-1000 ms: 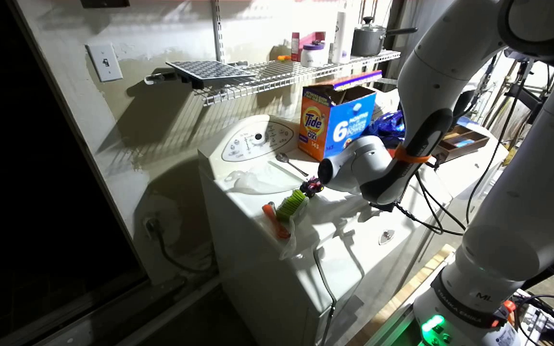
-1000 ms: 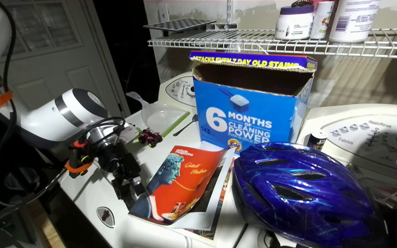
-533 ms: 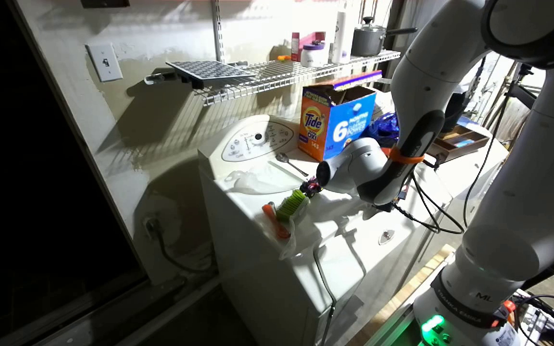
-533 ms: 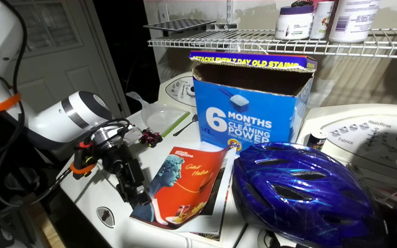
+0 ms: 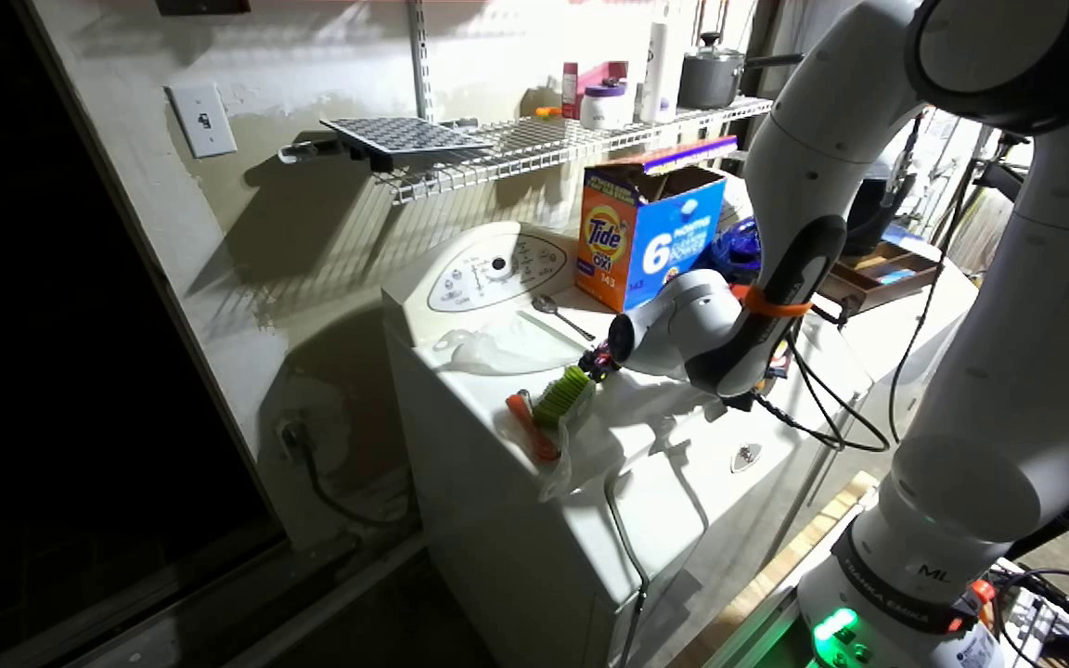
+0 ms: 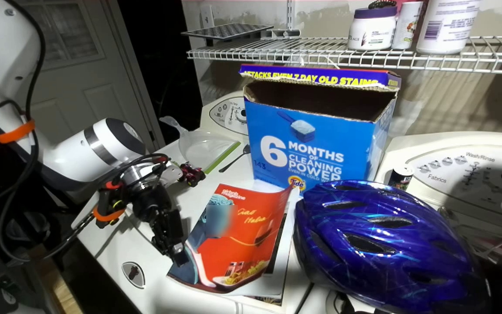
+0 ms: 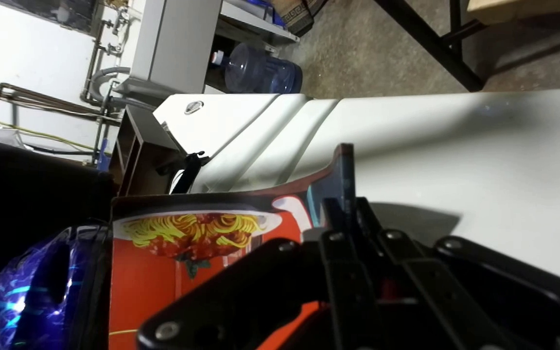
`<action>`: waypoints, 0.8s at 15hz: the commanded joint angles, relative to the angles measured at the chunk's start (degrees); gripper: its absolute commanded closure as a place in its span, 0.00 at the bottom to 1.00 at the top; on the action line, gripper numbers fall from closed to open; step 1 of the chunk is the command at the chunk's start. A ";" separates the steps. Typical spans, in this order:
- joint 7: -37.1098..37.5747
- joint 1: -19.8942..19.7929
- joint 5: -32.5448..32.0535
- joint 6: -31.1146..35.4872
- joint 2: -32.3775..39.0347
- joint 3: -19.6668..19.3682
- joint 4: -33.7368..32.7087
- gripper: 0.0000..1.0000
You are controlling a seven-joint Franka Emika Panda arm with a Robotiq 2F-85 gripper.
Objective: Put the orange book on the shelf
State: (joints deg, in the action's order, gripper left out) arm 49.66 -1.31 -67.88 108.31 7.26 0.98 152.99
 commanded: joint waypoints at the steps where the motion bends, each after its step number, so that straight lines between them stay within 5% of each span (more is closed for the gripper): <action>1: -2.99 -0.40 0.76 4.30 -0.19 -0.73 -0.81 0.98; 12: -10.42 -0.45 15.99 9.49 -11.33 -2.09 -1.09 0.98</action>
State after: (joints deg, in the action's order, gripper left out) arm 41.65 -1.98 -55.79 116.50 -0.07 -0.94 152.39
